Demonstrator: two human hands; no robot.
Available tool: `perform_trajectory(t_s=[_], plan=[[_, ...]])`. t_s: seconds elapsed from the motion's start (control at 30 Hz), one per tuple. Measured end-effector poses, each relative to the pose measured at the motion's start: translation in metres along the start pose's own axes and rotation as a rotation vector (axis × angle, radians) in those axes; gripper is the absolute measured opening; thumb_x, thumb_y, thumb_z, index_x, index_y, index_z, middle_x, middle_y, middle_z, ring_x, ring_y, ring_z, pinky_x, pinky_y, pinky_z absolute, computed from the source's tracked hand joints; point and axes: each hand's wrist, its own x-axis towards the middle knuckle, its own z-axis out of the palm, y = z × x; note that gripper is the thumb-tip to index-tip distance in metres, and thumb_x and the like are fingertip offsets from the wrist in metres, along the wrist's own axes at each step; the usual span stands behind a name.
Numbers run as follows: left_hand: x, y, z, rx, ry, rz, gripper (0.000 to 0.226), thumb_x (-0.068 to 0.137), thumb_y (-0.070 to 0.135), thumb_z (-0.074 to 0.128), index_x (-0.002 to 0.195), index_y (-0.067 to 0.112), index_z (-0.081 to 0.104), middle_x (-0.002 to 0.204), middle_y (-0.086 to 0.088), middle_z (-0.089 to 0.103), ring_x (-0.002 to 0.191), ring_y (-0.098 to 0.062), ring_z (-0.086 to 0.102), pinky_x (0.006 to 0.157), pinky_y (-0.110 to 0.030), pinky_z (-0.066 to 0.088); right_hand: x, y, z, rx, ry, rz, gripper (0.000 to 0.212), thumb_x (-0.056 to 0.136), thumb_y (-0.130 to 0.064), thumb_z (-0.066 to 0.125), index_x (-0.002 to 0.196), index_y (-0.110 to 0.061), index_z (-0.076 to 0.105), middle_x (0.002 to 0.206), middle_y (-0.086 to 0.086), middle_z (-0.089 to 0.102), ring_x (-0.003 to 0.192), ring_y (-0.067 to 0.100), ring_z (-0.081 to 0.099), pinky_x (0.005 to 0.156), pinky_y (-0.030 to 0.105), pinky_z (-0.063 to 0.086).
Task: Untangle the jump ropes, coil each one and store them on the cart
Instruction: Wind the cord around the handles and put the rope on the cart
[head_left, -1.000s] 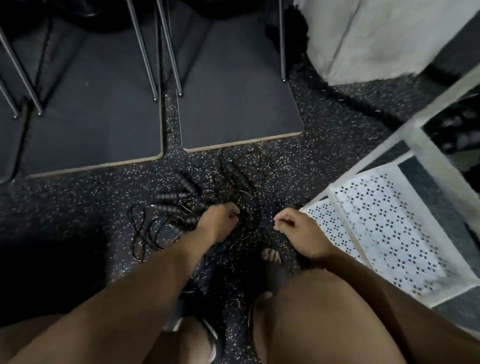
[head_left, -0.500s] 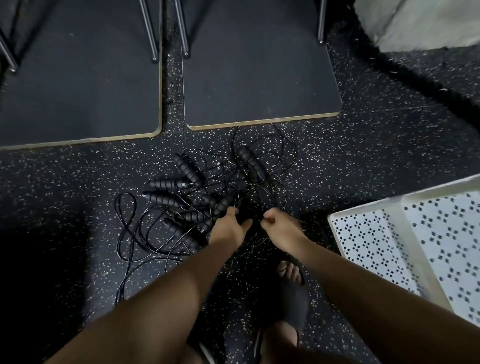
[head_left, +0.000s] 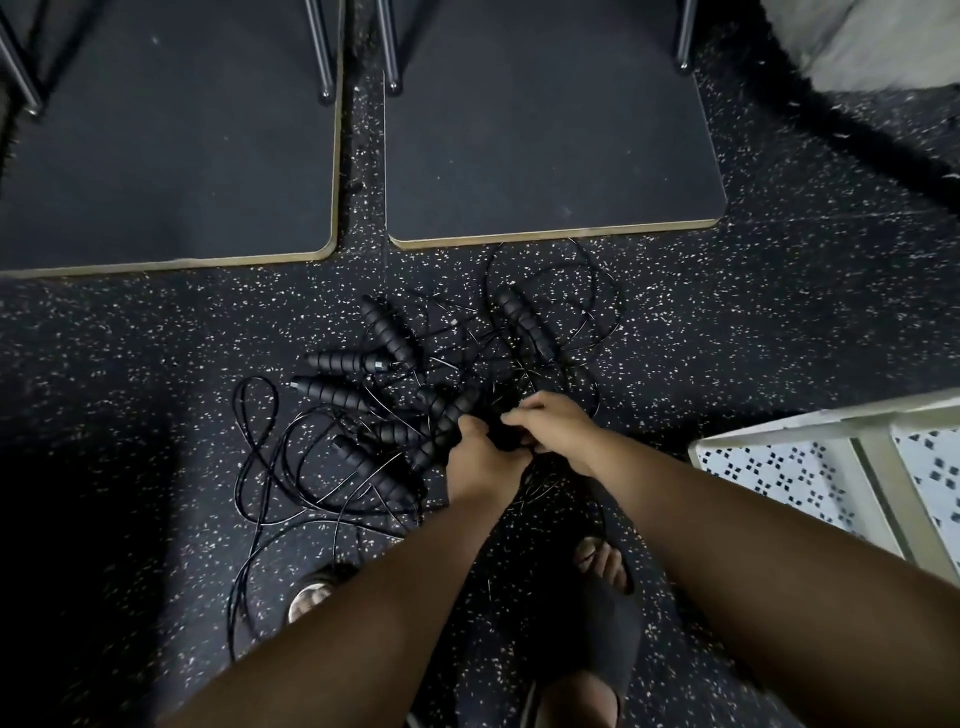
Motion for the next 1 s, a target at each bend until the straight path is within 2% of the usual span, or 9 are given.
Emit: perform_trajectory(t_s=[0.13,0.27,0.37,0.47,0.53,0.63,0.77,0.93,1.0], plan=[[-0.020,0.001,-0.001,-0.085,-0.025,-0.001,0.050,0.090,0.028,0.080,0.122,0.022,0.042,0.097,-0.001,0.071,0.071,-0.013,0.069,0.049,-0.026,0.050,-0.013,-0.009,-0.001,0.016,-0.076,0.026,0.031,0.097,-0.032,0.078,0.120,-0.013,0.070,0.116,0.005,0.072,0.098,0.017,0.067,0.083,0.035,0.060],[-0.039,0.012,-0.012,-0.139,-0.091,0.034,0.058,0.089,0.035,0.080,0.134,0.021,0.046,0.092,0.003,0.074,0.075,-0.012,0.075,0.048,-0.019,0.050,-0.031,-0.013,-0.003,-0.097,-0.106,0.050,0.032,0.104,-0.041,0.066,0.119,-0.013,0.070,0.109,0.005,0.071,0.092,0.016,0.065,0.082,0.036,0.054],[-0.048,0.024,-0.034,-0.109,-0.220,0.138,0.059,0.088,0.047,0.081,0.131,0.025,0.049,0.088,0.006,0.077,0.087,-0.011,0.077,0.064,-0.023,0.053,-0.054,-0.022,-0.013,-0.113,-0.005,0.015,0.026,0.104,-0.041,0.060,0.113,-0.018,0.070,0.109,0.004,0.072,0.096,0.018,0.068,0.085,0.039,0.055],[-0.060,0.037,-0.059,-0.121,-0.315,0.236,0.047,0.087,0.057,0.074,0.123,0.032,0.054,0.107,0.007,0.074,0.100,-0.016,0.074,0.090,-0.040,0.060,-0.089,-0.034,-0.032,-0.178,0.055,-0.034,0.026,0.103,-0.040,0.057,0.106,-0.016,0.067,0.099,0.005,0.071,0.083,0.020,0.065,0.068,0.036,0.048],[-0.071,0.048,-0.078,-0.117,-0.293,0.292,0.036,0.094,0.049,0.066,0.123,0.032,0.054,0.118,0.008,0.067,0.108,-0.020,0.071,0.097,-0.046,0.058,-0.118,-0.044,-0.047,-0.223,0.070,-0.051,0.028,0.103,-0.040,0.056,0.101,-0.013,0.066,0.092,0.007,0.071,0.075,0.022,0.061,0.063,0.034,0.042],[-0.076,0.065,-0.098,0.063,-0.171,0.436,0.047,0.094,0.025,0.072,0.134,0.028,0.048,0.131,0.007,0.058,0.105,-0.019,0.068,0.090,-0.040,0.060,-0.158,-0.066,-0.066,-0.228,0.086,-0.090,0.029,0.100,-0.040,0.061,0.103,-0.013,0.069,0.087,0.006,0.070,0.070,0.022,0.059,0.062,0.033,0.040],[-0.094,0.084,-0.121,0.177,-0.093,0.535,0.061,0.091,0.021,0.078,0.146,0.028,0.051,0.133,0.007,0.059,0.107,-0.014,0.063,0.095,-0.031,0.056,-0.225,-0.107,-0.082,-0.158,0.040,-0.172,0.026,0.099,-0.037,0.065,0.101,-0.012,0.072,0.076,0.002,0.064,0.063,0.020,0.052,0.053,0.030,0.036],[-0.120,0.101,-0.146,0.155,0.101,0.651,0.006,0.099,0.026,0.070,0.103,0.029,0.066,0.100,0.007,0.066,0.086,-0.013,0.064,0.071,-0.025,0.049,-0.316,-0.150,-0.095,-0.283,0.080,-0.292,0.023,0.096,-0.040,0.066,0.096,-0.018,0.073,0.071,-0.003,0.069,0.061,0.017,0.055,0.061,0.034,0.040],[-0.129,0.107,-0.158,0.145,0.118,0.624,0.009,0.104,0.031,0.064,0.096,0.028,0.064,0.096,0.005,0.066,0.081,-0.014,0.063,0.062,-0.019,0.041,-0.345,-0.164,-0.100,-0.295,0.096,-0.349,0.025,0.095,-0.041,0.067,0.095,-0.017,0.074,0.072,-0.002,0.069,0.061,0.017,0.054,0.062,0.035,0.040]])
